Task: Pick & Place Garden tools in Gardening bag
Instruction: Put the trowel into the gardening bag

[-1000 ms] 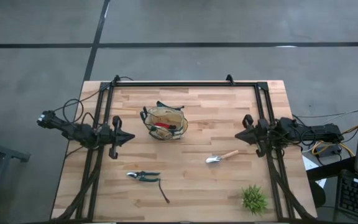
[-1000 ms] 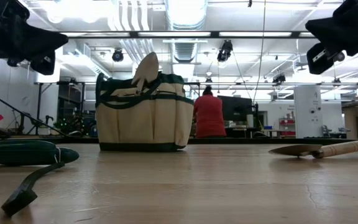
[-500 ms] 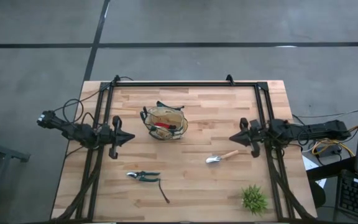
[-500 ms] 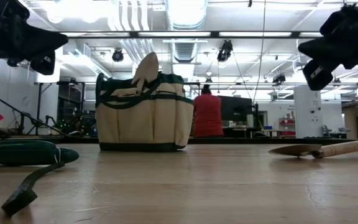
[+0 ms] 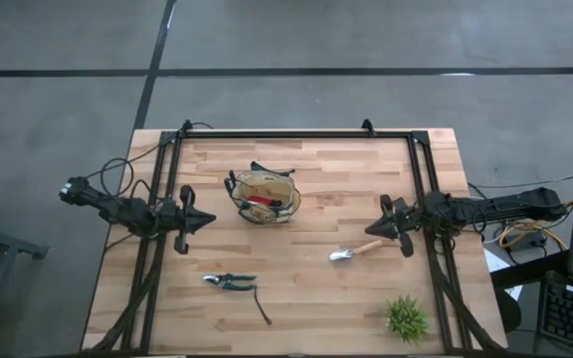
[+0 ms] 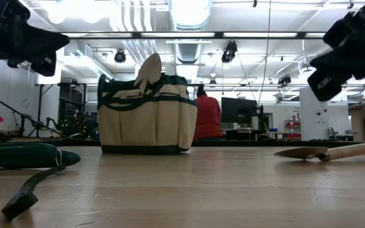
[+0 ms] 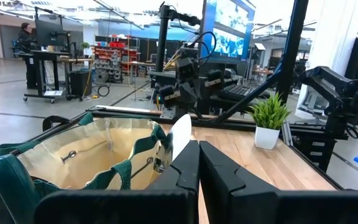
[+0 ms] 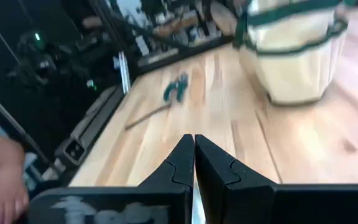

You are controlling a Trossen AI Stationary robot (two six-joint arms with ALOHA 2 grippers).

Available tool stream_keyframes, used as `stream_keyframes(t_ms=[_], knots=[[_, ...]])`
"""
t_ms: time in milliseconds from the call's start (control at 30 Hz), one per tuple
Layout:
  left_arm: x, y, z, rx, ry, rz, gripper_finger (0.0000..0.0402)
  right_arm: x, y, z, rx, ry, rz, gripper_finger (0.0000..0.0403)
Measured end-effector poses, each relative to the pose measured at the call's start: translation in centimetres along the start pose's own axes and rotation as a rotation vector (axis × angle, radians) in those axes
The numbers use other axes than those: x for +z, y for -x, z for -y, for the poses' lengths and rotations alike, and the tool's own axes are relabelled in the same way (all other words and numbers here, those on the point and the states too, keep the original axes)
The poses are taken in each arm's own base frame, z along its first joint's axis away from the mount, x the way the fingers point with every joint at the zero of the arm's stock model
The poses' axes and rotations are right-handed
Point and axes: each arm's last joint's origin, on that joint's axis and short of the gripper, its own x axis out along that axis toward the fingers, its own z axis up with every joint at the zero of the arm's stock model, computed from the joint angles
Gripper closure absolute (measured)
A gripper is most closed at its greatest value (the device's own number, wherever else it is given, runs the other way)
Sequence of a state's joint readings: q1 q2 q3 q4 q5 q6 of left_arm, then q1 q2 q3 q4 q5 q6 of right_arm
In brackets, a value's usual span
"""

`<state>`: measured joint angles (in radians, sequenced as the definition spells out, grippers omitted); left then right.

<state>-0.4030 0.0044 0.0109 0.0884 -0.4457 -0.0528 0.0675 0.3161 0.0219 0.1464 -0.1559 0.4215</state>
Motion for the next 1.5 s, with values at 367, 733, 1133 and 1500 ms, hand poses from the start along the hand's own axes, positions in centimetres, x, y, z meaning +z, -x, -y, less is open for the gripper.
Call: stream_keyframes(t_ms=[367,733,1133,1500], knots=[[0.0,0.0,0.0,0.0,0.0,0.0,0.039,1.6,-1.4,-1.6,-0.044,0.007,-0.286,0.0393],[0.0,0.0,0.0,0.0,0.0,0.0,0.039,3.6,-5.9,-3.8,-0.144,0.074,-0.467,0.0336],[0.0,0.0,0.0,0.0,0.0,0.0,0.039,2.8,-12.1,-7.1,-0.368,0.214,-0.762,0.024],[0.0,0.0,0.0,0.0,0.0,0.001,0.039,-0.2,-16.6,-9.5,-0.48,0.453,-0.943,0.0229]])
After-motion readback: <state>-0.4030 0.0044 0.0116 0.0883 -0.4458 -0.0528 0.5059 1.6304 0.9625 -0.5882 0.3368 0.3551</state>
